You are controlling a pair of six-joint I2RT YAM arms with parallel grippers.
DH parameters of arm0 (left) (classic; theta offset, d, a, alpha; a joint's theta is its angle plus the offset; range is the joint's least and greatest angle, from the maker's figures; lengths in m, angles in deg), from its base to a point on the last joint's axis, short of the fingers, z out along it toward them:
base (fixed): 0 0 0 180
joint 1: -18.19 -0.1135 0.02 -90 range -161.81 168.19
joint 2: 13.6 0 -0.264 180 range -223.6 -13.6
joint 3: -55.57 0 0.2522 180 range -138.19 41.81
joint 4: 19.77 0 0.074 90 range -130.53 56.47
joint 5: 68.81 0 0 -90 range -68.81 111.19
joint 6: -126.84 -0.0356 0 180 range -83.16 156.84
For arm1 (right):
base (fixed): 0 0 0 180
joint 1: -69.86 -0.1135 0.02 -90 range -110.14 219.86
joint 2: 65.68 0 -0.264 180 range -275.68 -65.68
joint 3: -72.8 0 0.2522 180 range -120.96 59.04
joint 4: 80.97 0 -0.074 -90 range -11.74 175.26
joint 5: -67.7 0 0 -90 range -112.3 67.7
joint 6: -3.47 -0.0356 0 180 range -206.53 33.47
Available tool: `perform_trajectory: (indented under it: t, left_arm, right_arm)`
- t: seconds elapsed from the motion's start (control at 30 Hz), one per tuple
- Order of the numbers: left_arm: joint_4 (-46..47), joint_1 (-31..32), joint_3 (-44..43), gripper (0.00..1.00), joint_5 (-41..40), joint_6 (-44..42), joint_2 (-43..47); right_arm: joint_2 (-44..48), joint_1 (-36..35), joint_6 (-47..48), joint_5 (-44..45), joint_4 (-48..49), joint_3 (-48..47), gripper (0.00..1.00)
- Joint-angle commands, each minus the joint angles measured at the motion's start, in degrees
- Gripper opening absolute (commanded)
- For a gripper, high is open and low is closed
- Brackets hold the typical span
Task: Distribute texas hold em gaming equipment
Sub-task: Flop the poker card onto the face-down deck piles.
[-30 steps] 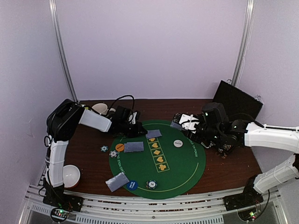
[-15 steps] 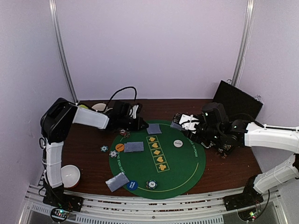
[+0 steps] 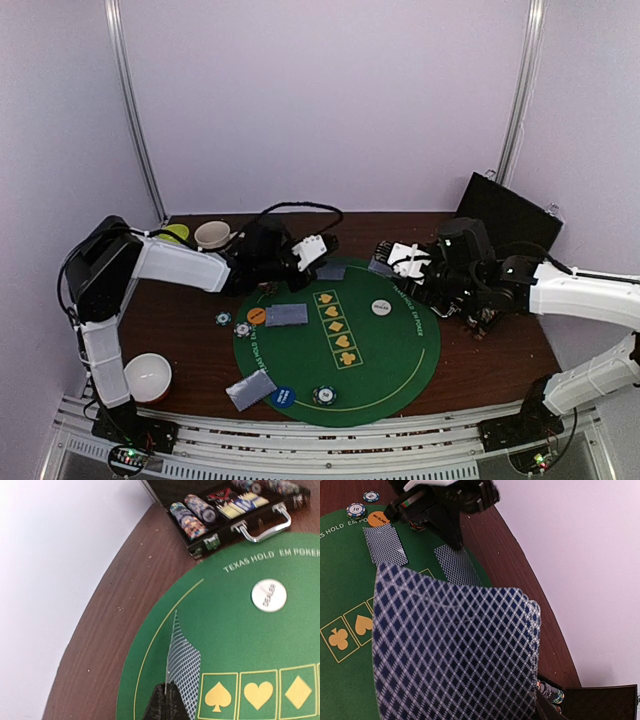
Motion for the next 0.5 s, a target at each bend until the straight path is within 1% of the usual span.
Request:
perform_trajectory:
  t: [0.0, 0.27, 0.37, 0.47]
  left_arm:
    - [9.7, 0.2, 0.9, 0.00, -6.8, -19.6, -2.9]
    - [24.8, 2.9, 3.0, 0.00, -14.2, -35.1, -7.2]
    - [25.0, 3.3, 4.5, 0.00, -13.9, -41.3, -8.9]
    - [23.5, 3.8, 6.8, 0.00, -11.6, -42.5, -8.8]
  right_arm:
    - [1.7, 0.3, -0.3, 0.6, -1.4, -1.8, 0.47]
    - [2.6, 0.4, -0.3, 0.8, -2.8, -2.1, 0.47]
    - [2.5, 0.3, -0.3, 0.9, -2.9, -2.3, 0.47]
    - [2.3, 0.3, -0.4, 0.7, -3.1, -2.7, 0.47]
